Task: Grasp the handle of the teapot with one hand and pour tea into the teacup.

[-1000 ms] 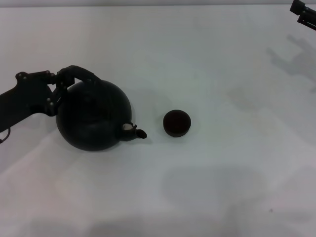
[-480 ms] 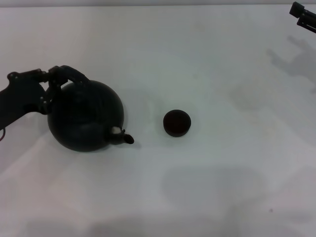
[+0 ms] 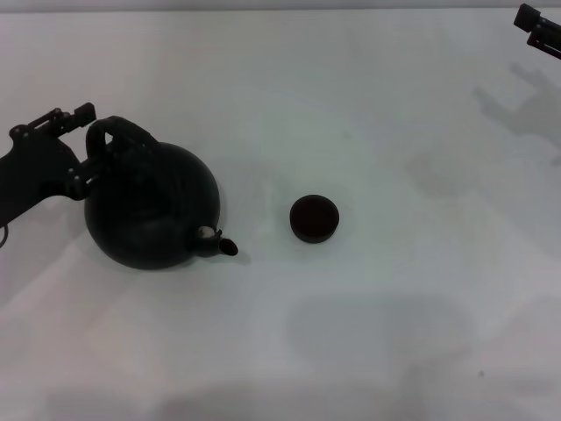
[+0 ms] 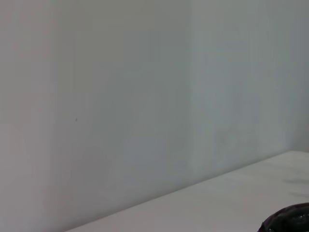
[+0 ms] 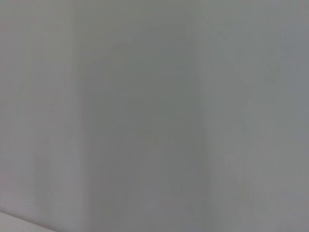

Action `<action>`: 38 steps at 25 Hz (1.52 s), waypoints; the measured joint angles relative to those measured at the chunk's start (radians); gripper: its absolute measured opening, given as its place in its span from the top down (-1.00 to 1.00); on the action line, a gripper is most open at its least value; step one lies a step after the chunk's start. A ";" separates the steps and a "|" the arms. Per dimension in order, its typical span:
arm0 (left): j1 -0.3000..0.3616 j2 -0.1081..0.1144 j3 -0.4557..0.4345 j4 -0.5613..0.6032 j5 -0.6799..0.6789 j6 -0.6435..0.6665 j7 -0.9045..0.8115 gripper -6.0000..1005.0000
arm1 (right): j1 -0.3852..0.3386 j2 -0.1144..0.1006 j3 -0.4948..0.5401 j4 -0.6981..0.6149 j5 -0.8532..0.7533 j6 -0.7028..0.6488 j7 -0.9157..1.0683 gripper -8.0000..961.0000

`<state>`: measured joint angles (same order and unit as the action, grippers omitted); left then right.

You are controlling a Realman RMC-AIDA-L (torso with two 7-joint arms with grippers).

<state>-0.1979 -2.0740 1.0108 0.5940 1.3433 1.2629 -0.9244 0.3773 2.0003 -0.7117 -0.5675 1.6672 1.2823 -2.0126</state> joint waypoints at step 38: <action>0.246 -0.004 -0.274 -0.245 -0.324 0.348 0.298 -0.67 | -0.136 -0.002 0.212 0.363 0.115 0.246 -0.455 -0.79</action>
<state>0.0477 -2.0778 0.7371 0.3493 1.0192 1.6113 -0.6259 0.2416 1.9982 -0.4995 -0.2048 1.7826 1.5282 -2.4680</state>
